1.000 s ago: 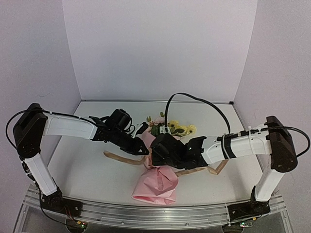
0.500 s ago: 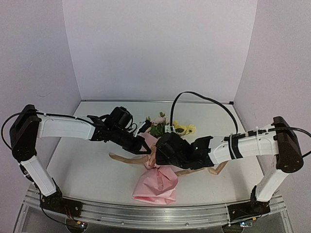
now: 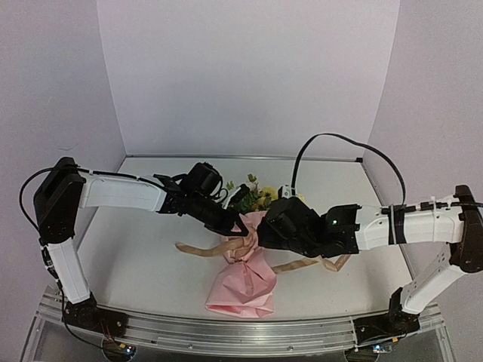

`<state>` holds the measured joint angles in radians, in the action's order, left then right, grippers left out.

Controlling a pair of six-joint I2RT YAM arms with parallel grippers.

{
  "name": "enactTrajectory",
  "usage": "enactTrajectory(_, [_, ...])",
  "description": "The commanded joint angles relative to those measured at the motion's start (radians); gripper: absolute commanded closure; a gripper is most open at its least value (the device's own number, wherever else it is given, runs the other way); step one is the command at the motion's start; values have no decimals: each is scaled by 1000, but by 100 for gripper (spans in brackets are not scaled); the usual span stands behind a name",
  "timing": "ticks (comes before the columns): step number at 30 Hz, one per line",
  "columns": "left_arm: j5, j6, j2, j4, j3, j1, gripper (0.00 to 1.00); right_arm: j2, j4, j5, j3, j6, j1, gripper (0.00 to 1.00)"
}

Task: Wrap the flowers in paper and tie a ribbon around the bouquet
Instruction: Pass from the right arm to the left, then pick up the right side of the half-tied ribbon from the center of the board.

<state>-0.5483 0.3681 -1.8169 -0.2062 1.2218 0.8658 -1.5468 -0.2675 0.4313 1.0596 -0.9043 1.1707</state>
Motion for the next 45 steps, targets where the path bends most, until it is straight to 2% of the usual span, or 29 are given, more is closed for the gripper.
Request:
enactTrajectory(1, [14, -7, -16, -35, 58, 3, 100, 107, -205, 50, -67, -169, -36, 40])
enactTrajectory(4, [13, -8, -19, -40, 60, 2, 100, 166, -322, 42, -135, -314, -58, 38])
enactTrajectory(9, [0, -8, -24, -31, 56, 3, 100, 248, -354, -30, -302, -521, -114, 35])
enactTrajectory(17, [-14, -8, -24, -27, 58, 4, 100, 291, -406, -54, -379, -604, -134, 30])
enactTrajectory(22, [-21, -8, -23, -28, 56, 3, 100, 305, -437, -22, -430, -585, -157, 29])
enactTrajectory(26, [-31, -12, -24, -29, 61, 3, 100, 263, -405, 2, -407, -458, -211, 30])
enactTrajectory(30, [-35, -16, -32, -37, 70, 3, 100, 177, -310, -57, -362, -312, -254, 31])
enactTrajectory(33, [-36, -15, -32, -37, 68, 3, 100, 92, -274, -101, -349, -262, -266, 32])
enactTrajectory(35, [-38, -14, -30, -39, 68, 3, 100, 48, -238, -121, -359, -251, -269, 35])
enactTrajectory(39, [-50, -14, -27, -40, 69, 2, 100, 10, -224, -113, -360, -245, -272, 55])
enactTrajectory(42, [-58, -17, -27, -42, 70, 3, 100, 18, -231, -89, -354, -232, -275, 64])
enactTrajectory(45, [-66, -21, -25, -42, 70, 3, 100, 10, -246, -82, -331, -204, -281, 82])
